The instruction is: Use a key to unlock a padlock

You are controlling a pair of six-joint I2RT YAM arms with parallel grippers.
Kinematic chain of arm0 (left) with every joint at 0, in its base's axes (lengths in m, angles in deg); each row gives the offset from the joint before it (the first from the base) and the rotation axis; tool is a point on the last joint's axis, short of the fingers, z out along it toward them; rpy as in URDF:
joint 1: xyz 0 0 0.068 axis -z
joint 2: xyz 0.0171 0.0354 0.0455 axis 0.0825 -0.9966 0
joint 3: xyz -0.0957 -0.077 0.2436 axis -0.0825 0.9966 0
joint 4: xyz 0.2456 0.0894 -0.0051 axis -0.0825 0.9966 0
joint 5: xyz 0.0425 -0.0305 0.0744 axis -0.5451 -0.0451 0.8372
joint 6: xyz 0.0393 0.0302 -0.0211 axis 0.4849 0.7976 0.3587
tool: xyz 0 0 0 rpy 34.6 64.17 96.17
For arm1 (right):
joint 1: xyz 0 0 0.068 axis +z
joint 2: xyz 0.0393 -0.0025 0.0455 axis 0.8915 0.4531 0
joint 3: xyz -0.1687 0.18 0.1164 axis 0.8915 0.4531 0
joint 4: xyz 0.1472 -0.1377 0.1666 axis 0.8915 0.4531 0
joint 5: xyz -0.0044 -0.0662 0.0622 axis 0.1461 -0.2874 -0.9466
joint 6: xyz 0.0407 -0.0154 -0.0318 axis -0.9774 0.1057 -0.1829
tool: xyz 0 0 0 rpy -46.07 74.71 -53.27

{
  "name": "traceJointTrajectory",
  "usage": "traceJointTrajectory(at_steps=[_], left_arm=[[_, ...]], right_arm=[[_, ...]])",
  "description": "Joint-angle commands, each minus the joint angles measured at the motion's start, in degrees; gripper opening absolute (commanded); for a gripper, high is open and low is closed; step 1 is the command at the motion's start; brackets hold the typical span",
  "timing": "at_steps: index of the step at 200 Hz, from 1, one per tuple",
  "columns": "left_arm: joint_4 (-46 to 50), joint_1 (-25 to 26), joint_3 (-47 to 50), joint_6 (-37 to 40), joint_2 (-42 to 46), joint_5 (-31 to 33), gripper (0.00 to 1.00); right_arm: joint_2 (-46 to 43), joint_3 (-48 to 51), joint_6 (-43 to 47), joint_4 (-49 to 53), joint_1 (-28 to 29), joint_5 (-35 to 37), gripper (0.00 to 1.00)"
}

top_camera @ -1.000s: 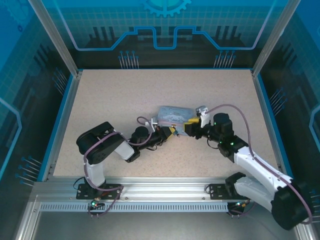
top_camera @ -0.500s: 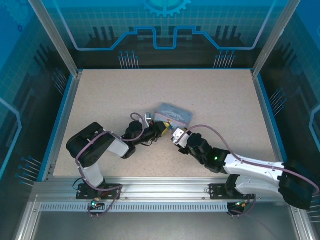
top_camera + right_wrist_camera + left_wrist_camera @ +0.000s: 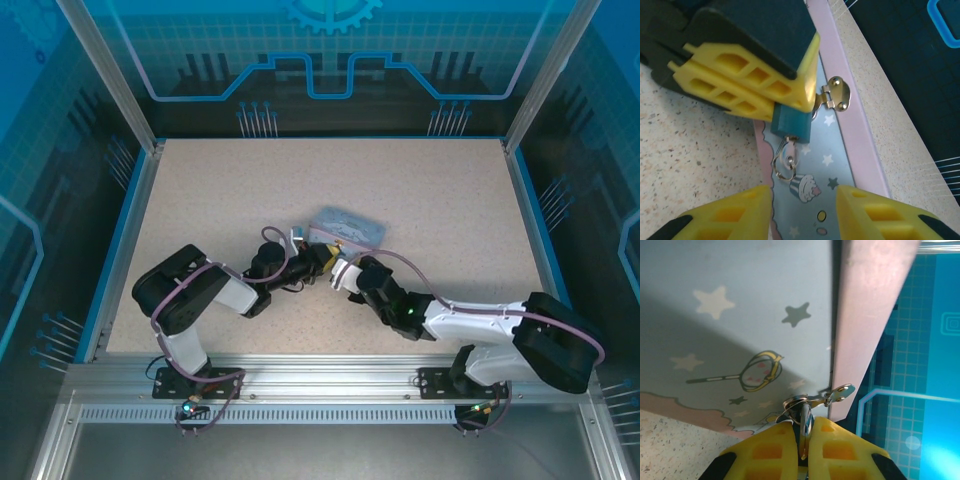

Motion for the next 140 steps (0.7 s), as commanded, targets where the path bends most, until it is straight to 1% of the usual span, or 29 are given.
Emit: traceJointTrajectory(at_steps=[1, 54, 101, 140], left_arm=[[-1.18, -0.21, -0.36, -1.33, 2.29, -1.51, 0.0], [-1.61, -0.19, -0.29, -1.62, 2.16, -1.44, 0.0], [-2.68, -0.24, -0.21, -2.09, 1.61, -1.57, 0.0], [-3.29, -0.19, -0.36, -2.32, 1.08, -1.79, 0.0]], right_arm=[[1.47, -2.13, 1.19, -3.78, -1.06, -1.45, 0.38], [7.25, -4.46, 1.78, -6.36, -2.19, -1.27, 0.35], [8.17, -5.3, 1.65, -5.72, -3.1, -1.0, 0.24], [9.86, -6.53, 1.92, -5.58, -3.23, -0.67, 0.19]])
